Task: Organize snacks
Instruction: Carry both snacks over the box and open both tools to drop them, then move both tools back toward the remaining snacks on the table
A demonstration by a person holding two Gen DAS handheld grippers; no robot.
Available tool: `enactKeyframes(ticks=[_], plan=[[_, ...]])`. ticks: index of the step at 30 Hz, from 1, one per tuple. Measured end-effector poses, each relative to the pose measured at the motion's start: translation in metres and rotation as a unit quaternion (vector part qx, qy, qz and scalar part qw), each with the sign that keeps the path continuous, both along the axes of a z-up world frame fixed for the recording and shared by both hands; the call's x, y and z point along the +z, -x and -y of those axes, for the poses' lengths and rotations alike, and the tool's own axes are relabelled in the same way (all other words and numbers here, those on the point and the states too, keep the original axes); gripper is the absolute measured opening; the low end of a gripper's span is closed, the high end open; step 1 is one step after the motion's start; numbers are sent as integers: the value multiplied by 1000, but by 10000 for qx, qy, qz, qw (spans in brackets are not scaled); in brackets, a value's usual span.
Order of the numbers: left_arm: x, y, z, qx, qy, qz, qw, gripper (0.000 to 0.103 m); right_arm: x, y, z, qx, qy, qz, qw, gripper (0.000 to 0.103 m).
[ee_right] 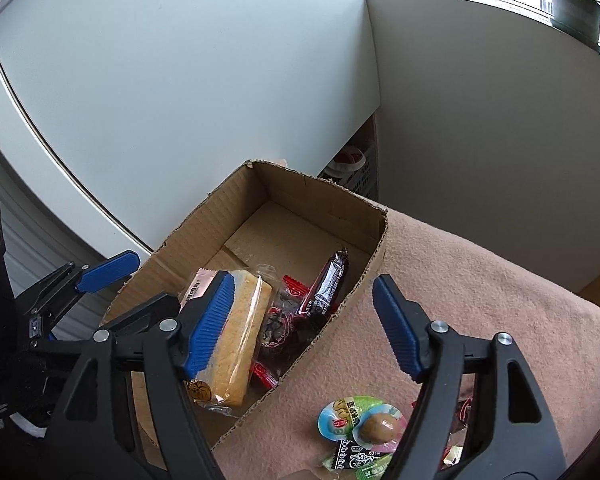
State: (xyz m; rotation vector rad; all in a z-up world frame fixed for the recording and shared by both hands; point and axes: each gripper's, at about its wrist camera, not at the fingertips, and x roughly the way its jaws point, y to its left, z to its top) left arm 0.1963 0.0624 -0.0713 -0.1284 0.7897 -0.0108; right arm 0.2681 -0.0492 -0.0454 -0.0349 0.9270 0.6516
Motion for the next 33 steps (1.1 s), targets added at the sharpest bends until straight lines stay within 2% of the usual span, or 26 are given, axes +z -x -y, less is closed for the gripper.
enactKeyframes(ticks=[8, 19, 27, 33], plan=[[3, 10, 3, -52, 80, 10, 10000, 70, 12, 13, 34, -155, -83, 6, 9998, 75], [15, 34, 26, -351, 212, 162, 9990, 70, 21, 54, 112, -531, -19, 35, 9986, 75], [16, 58, 59, -765, 337, 235, 9962, 70, -5, 93, 188, -913, 18, -168, 9957, 75], [7, 71, 94, -1170, 286, 163, 9926, 70, -25, 116, 216, -971, 138, -265, 9948, 75]])
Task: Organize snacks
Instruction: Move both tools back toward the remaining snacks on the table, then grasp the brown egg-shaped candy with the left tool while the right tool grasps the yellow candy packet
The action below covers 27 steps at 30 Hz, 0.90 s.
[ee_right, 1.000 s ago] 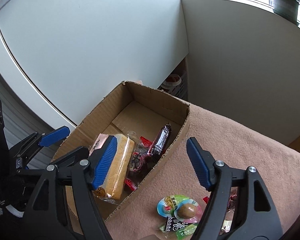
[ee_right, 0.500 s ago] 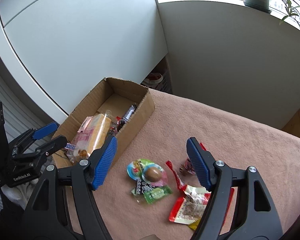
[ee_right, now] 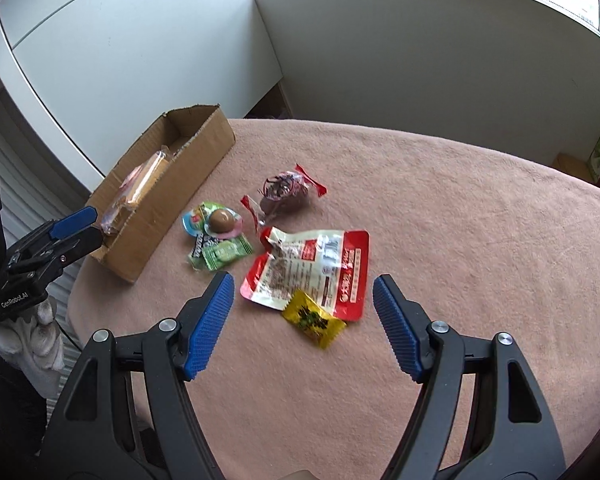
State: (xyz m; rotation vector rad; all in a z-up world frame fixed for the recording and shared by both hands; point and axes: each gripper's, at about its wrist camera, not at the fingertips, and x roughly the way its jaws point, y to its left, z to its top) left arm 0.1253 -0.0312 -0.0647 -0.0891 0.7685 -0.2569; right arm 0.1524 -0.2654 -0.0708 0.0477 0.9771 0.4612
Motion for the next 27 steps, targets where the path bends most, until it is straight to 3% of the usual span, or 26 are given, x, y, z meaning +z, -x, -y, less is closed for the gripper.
enactKeyframes(ticks=[9, 11, 16, 21, 24, 27], plan=[[-22, -9, 45, -327, -231, -260, 9989, 70, -25, 6, -13, 281, 430, 69, 9987, 74], [-25, -15, 55, -356, -350, -246, 9984, 70, -28, 7, -15, 331, 477, 82, 9983, 69], [-41, -34, 64, -254, -351, -419, 9982, 53, -32, 3, -17, 394, 495, 76, 9980, 66], [-51, -46, 72, -127, -463, -455, 9978, 44, -36, -4, -16, 438, 468, 60, 9979, 64], [-56, -53, 75, -71, -567, -454, 9973, 37, -38, -7, -18, 499, 483, 14, 9976, 52], [-60, -61, 72, 17, -543, -517, 9972, 36, -40, -10, -22, 551, 506, 8, 9972, 51]])
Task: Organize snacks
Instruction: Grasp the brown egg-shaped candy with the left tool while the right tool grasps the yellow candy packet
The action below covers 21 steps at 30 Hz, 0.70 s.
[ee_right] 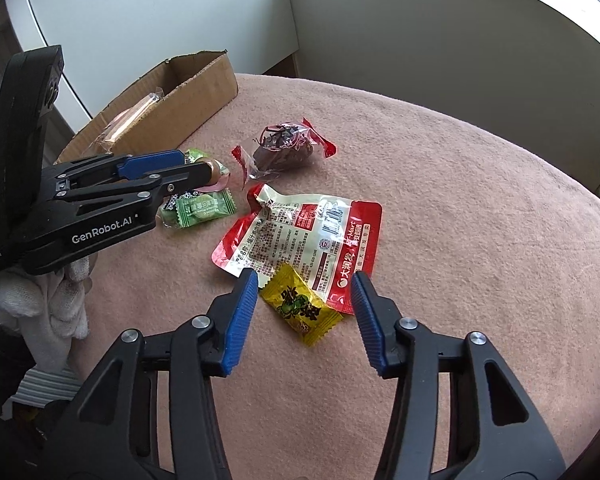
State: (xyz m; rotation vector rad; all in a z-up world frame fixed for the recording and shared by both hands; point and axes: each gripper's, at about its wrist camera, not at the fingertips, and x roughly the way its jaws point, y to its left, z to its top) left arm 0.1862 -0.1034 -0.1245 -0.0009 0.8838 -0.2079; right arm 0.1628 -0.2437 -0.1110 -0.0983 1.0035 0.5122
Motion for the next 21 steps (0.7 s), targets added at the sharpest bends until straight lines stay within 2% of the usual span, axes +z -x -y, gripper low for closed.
enactKeyframes(ticks=[9, 13, 15, 16, 17, 21], plan=[[-16, -7, 0, 24, -129, -90, 9999, 25, -7, -2, -14, 210, 203, 47, 9996, 50], [-19, -8, 0, -16, -122, -121, 9999, 24, -13, 0, -23, 344, 397, 42, 9986, 50], [-21, -8, 1, -58, -123, -128, 9998, 24, -16, 3, -28, 424, 561, 70, 9975, 46], [-21, -8, 2, -79, -125, -135, 9998, 24, -18, 5, -30, 459, 669, 87, 9967, 39], [-22, -8, 2, -96, -127, -128, 9998, 23, -19, 7, -33, 490, 760, 129, 9958, 36], [-21, -12, 1, -103, -66, -139, 9998, 22, -18, 13, -37, 558, 914, 250, 9939, 33]])
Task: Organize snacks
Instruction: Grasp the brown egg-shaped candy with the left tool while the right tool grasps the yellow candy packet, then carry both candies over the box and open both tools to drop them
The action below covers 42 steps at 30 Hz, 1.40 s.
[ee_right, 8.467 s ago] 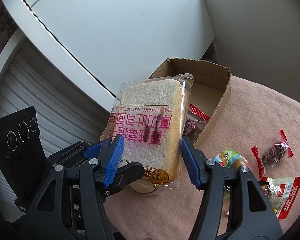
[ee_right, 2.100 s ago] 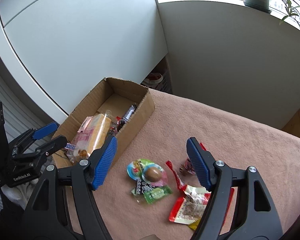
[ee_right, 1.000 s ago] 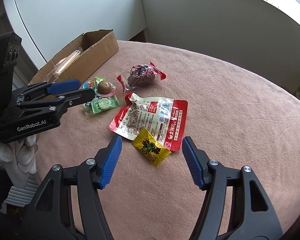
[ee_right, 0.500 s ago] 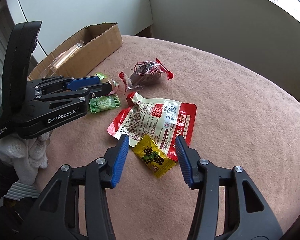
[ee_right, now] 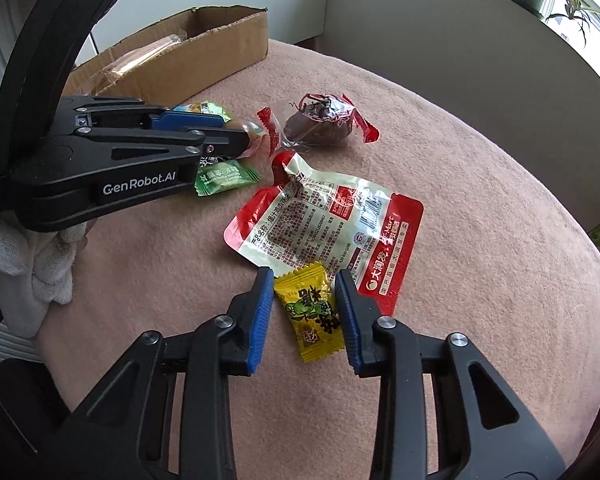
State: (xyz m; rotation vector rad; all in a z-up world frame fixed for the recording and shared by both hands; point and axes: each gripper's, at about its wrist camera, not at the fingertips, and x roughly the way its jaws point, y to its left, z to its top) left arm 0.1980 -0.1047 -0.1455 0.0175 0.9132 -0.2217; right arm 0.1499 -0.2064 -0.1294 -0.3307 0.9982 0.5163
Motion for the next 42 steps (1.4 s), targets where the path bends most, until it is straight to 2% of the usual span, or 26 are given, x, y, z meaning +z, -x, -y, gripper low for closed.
enactKeyframes(ticks=[5, 14, 27, 34, 42], plan=[[1, 2, -2, 6, 101, -7, 9999, 22, 3, 7, 3, -19, -32, 20, 10000, 30], [9, 14, -3, 17, 238, 53, 9997, 22, 13, 11, 18, -221, -299, 0, 9993, 29], [43, 40, -12, -65, 493, 347, 9982, 22, 50, 21, 24, -332, -586, 310, 9972, 29], [67, 58, -35, 29, 593, 576, 9966, 22, 75, 21, 8, -228, -705, 517, 9959, 29], [79, 71, -81, 431, 571, 741, 9947, 22, 97, 7, -26, -19, -840, 627, 9945, 29]])
